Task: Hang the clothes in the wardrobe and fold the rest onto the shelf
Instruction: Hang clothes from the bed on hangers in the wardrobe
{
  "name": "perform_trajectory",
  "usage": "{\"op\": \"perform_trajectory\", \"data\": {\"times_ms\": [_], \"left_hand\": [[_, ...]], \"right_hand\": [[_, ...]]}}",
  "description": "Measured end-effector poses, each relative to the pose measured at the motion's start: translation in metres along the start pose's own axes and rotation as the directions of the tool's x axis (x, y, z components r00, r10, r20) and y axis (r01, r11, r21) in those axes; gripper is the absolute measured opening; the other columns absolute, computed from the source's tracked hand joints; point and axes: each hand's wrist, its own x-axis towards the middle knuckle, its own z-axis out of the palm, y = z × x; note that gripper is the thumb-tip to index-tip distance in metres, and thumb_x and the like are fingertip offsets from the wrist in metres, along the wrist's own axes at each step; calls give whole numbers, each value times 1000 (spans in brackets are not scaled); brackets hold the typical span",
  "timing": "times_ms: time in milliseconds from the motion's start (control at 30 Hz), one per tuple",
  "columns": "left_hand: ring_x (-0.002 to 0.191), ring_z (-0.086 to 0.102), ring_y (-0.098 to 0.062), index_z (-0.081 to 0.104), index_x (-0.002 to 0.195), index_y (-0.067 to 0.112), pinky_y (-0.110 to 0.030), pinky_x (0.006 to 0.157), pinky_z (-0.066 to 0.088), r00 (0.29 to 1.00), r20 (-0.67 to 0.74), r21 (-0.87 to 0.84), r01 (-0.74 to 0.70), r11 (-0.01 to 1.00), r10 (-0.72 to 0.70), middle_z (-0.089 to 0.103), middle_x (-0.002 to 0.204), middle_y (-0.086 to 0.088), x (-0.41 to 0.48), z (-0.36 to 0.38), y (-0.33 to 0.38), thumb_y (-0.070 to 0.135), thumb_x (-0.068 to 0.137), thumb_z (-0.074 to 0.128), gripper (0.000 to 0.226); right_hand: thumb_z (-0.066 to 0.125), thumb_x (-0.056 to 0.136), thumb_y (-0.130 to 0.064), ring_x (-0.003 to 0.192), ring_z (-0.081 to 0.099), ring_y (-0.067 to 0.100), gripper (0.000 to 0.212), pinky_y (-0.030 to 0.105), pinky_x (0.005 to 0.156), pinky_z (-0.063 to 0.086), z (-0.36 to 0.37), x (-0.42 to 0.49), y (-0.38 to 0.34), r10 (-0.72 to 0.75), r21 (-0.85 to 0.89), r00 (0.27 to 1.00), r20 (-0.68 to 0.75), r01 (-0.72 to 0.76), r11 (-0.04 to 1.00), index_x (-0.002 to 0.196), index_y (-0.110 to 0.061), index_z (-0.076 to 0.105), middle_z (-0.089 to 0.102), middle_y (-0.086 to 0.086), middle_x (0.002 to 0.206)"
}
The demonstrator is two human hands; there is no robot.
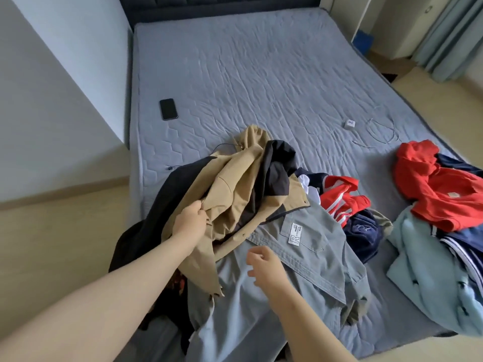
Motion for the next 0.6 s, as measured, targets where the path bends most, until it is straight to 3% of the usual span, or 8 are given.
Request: {"op": "perform_trajectory", "data": {"times_ms": [100, 200, 300, 367, 433, 500, 567, 600], "left_hand": [[94, 53, -24, 60, 111, 22, -28, 73, 41, 997, -69, -225, -34, 974, 19, 60, 95, -2, -15, -38, 10, 15, 96, 32, 33], [71, 49, -21, 58, 78, 28, -22, 58, 32, 984, -174, -434, -100, 896, 26, 50, 73, 3, -37, -80, 29, 7, 91, 35, 33], [58, 43, -6, 53, 75, 33, -15, 50, 33, 975, -222, -573, -158, 804, 33, 51, 65, 12, -63, -120, 46, 5, 90, 36, 36], [55, 39, -8, 52, 61, 24, -18, 49, 30, 971, -201, -619, -231, 751, 133, 47, 57, 10, -82, -147, 56, 2, 87, 34, 38], [50, 35, -7, 44, 46, 22, -20, 48, 25, 952, -147, -636, -298, 712, 267, 39, 50, 10, -104, -169, 64, 1, 82, 35, 42], [41, 32, -3, 41, 41, 14, -17, 43, 25, 899, -17, -618, -354, 702, 438, 35, 44, 11, -131, -185, 65, 8, 71, 38, 31], [38, 30, -1, 43, 52, 12, -12, 40, 25, 803, 175, -537, -406, 739, 569, 36, 43, 9, -157, -194, 61, 12, 64, 35, 14], [37, 31, -1, 47, 63, 12, -10, 40, 25, 762, 267, -494, -418, 763, 590, 39, 45, 6, -166, -197, 57, 13, 64, 35, 12]], "right_hand": [[44, 95, -30, 83, 53, 16, 17, 28, 73, 41, 0, -8, -31, -58, 73, 998, 8, 57, 996, 108, -19, 48, 53, 0, 93], [41, 95, -43, 86, 49, 16, 31, 29, 68, 42, 3, -24, -65, -67, 232, 998, 5, 64, 971, 119, -23, 42, 49, 9, 103], [37, 94, -52, 105, 49, 20, 47, 34, 75, 47, 9, -39, -93, -68, 299, 997, 25, 57, 952, 135, -30, 30, 44, -4, 118], [42, 90, -58, 97, 51, 19, 42, 33, 72, 50, 15, -54, -110, -53, 398, 997, 51, 28, 917, 123, -33, 39, 47, -4, 110], [43, 81, -70, 92, 56, 19, 51, 32, 70, 53, 20, -65, -123, -20, 557, 979, 201, -97, 825, 111, -28, 50, 54, -2, 105], [41, 78, -76, 114, 55, 31, 74, 44, 91, 48, 23, -75, -135, -60, 693, 944, 324, -194, 694, 128, -23, 52, 57, 9, 128], [47, 84, -64, 118, 54, 33, 70, 47, 100, 42, 27, -92, -149, -125, 788, 935, 333, -203, 581, 132, -13, 51, 57, 15, 130], [49, 90, -49, 116, 55, 32, 59, 44, 98, 44, 31, -98, -155, -140, 792, 943, 302, -166, 588, 133, -8, 50, 56, 18, 131]]}}
